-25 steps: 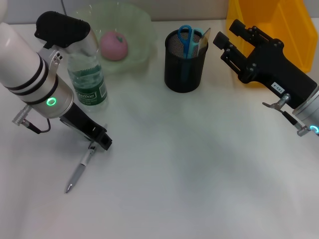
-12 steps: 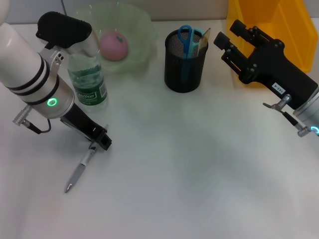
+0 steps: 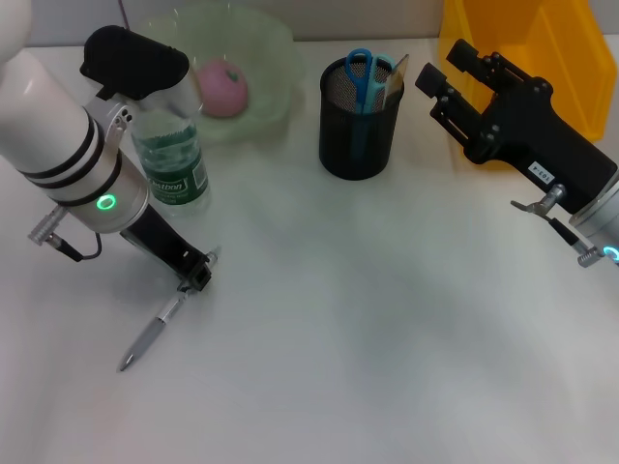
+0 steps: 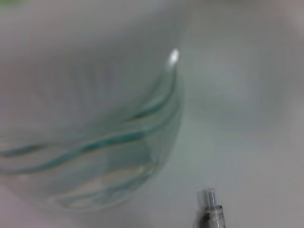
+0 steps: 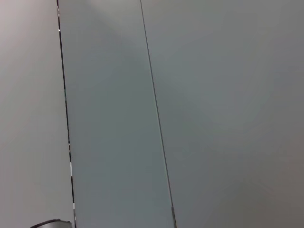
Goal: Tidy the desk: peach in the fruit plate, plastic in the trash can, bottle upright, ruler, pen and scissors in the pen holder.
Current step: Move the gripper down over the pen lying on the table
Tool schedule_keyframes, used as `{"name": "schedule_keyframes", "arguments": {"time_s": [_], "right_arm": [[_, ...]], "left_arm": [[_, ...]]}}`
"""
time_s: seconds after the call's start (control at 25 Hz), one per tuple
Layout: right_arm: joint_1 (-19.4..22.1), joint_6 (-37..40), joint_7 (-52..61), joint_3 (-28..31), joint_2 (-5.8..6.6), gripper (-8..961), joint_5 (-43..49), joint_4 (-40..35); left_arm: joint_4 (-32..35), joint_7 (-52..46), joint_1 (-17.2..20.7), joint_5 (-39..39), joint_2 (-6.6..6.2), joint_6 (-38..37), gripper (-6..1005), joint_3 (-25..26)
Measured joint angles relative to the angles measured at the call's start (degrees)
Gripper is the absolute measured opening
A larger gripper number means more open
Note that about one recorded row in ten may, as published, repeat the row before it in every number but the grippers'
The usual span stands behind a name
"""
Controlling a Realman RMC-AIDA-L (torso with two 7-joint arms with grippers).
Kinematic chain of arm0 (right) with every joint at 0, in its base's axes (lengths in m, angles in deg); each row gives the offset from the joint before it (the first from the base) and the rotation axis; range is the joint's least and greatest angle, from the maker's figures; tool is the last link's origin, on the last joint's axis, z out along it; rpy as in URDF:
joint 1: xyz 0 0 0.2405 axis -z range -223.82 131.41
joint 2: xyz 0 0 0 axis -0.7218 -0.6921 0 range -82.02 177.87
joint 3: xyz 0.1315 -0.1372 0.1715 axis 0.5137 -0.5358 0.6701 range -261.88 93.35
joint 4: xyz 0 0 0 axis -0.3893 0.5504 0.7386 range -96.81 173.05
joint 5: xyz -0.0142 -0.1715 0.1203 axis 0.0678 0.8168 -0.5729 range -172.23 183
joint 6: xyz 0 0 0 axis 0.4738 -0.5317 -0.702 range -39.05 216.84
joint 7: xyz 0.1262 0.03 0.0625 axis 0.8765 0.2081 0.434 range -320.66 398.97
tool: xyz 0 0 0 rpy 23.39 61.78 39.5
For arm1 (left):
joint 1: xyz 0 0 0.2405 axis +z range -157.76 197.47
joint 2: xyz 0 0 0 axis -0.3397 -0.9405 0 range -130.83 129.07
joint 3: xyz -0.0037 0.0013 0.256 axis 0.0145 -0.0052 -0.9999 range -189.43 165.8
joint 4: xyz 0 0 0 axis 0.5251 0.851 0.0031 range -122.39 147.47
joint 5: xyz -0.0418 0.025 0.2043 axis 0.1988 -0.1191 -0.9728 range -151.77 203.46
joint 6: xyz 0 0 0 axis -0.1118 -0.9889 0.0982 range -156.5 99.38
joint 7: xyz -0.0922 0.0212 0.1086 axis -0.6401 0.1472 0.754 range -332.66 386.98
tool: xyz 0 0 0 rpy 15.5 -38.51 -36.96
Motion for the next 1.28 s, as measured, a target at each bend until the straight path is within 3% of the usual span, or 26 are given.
{"name": "schedule_keyframes", "arguments": {"time_s": [0.56, 1.28], "right_arm": [[0.0, 0.0, 0.0, 0.0, 0.00, 503, 0.0, 0.0], [0.0, -0.1, 0.0, 0.0, 0.00, 502, 0.0, 0.4]], "left_arm": [[-0.1, 0.1, -0.1, 0.0, 0.00, 0.0, 210, -0.4], [3.7, 0.0, 0.5, 0.0, -0.02, -1.1, 156, -0.6]]}}
